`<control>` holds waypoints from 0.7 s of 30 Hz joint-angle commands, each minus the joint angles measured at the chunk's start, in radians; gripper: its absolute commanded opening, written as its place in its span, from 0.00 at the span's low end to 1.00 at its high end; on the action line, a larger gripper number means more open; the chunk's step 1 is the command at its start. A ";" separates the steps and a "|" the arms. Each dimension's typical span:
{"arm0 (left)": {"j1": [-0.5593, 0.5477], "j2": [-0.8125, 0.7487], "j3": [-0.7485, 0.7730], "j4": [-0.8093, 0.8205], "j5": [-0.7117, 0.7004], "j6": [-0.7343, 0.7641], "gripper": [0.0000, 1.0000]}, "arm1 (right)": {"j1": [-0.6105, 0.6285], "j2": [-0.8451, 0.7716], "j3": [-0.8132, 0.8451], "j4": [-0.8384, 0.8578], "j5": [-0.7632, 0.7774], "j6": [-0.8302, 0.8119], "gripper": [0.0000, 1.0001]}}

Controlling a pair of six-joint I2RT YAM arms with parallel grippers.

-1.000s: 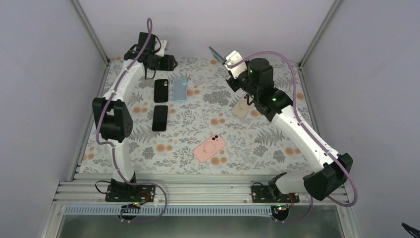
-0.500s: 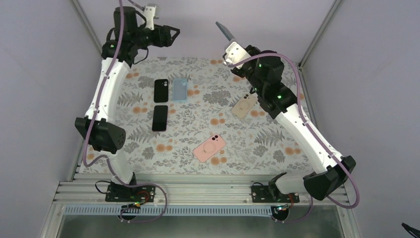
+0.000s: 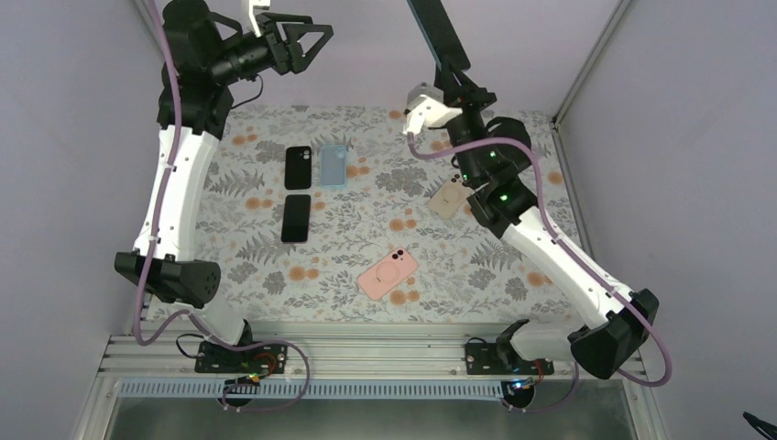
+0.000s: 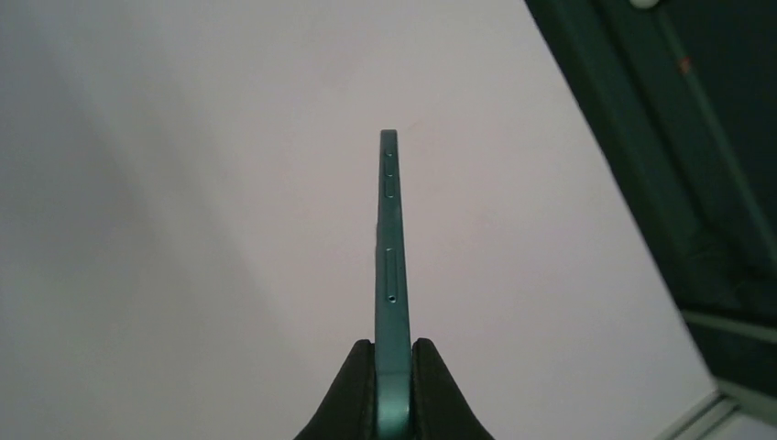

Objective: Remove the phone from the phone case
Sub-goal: Place the phone at the center of the board.

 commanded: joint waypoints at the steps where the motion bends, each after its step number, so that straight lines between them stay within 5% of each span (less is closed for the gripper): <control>1: -0.001 -0.027 -0.033 0.129 0.102 -0.153 0.89 | 0.030 -0.038 -0.085 0.326 0.024 -0.258 0.03; 10: -0.011 -0.040 -0.138 0.179 0.170 -0.224 0.88 | 0.096 -0.040 -0.250 0.583 -0.026 -0.597 0.03; 21: -0.067 -0.057 -0.285 0.281 0.230 -0.329 0.82 | 0.168 -0.043 -0.370 0.643 -0.028 -0.723 0.03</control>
